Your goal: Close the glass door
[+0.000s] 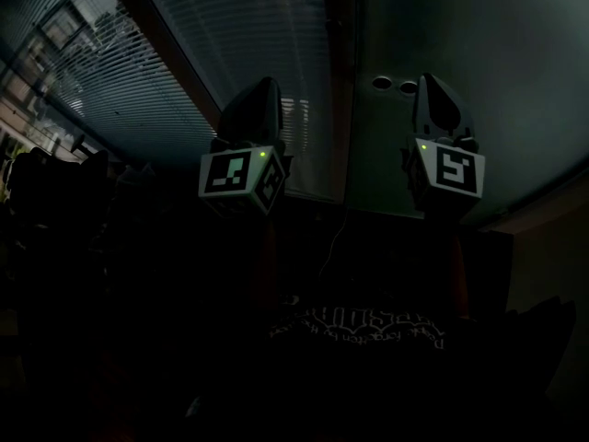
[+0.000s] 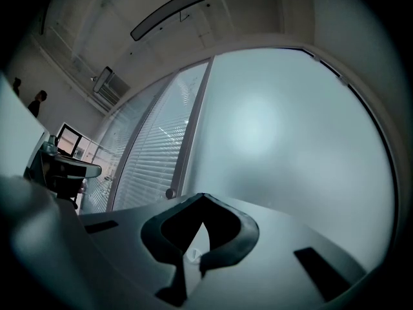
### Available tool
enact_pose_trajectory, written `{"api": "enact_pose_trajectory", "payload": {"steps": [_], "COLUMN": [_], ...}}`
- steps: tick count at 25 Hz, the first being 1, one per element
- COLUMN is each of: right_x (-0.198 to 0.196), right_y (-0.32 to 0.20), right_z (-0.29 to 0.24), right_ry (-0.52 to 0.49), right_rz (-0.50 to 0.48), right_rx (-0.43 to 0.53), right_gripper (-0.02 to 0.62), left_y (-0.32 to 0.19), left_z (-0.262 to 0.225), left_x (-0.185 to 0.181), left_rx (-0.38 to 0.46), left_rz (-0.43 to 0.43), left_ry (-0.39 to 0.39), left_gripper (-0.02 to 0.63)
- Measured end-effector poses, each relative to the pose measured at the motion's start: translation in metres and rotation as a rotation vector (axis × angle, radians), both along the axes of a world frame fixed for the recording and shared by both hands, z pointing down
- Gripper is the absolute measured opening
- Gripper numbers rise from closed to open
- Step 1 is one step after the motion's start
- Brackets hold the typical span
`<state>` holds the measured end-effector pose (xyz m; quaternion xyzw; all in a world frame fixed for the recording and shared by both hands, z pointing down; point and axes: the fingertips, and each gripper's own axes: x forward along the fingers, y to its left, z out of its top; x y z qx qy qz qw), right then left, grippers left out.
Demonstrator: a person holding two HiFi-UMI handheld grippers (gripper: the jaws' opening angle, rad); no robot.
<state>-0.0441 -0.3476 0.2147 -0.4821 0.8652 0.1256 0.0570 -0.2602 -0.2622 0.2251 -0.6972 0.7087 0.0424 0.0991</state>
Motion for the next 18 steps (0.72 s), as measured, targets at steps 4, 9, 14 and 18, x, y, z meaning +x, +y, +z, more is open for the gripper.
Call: {"api": "enact_pose_trajectory", "payload": {"steps": [4,9,14,18], "right_x": [0.0016,0.0012,-0.0005,-0.0001], "right_y": [-0.0018,-0.0012,-0.0026,-0.0032], "right_z": [0.0048,0.0068,0.0084,0.0084], "right_ry": [-0.003,-0.001,0.000,0.003], "right_rz": [0.004,-0.002,-0.006,-0.007], "right_rx": [-0.006,-0.011,-0.014,-0.014], "right_gripper": [0.002,0.002,0.002,0.002], "left_y": [-0.0002,0.0010,-0.0001,-0.0002], "left_z": [0.0025,0.0056,0.0069,0.0047], "left_x": [0.0006,0.0001,-0.0007,0.0018], "left_rx": [-0.002,-0.007,-0.008,-0.012], "left_rz": [-0.002,-0.006,-0.006,-0.006], "left_ry": [0.007,0.011,0.012,0.011], "left_gripper": [-0.005,-0.005,-0.005,-0.005]}}
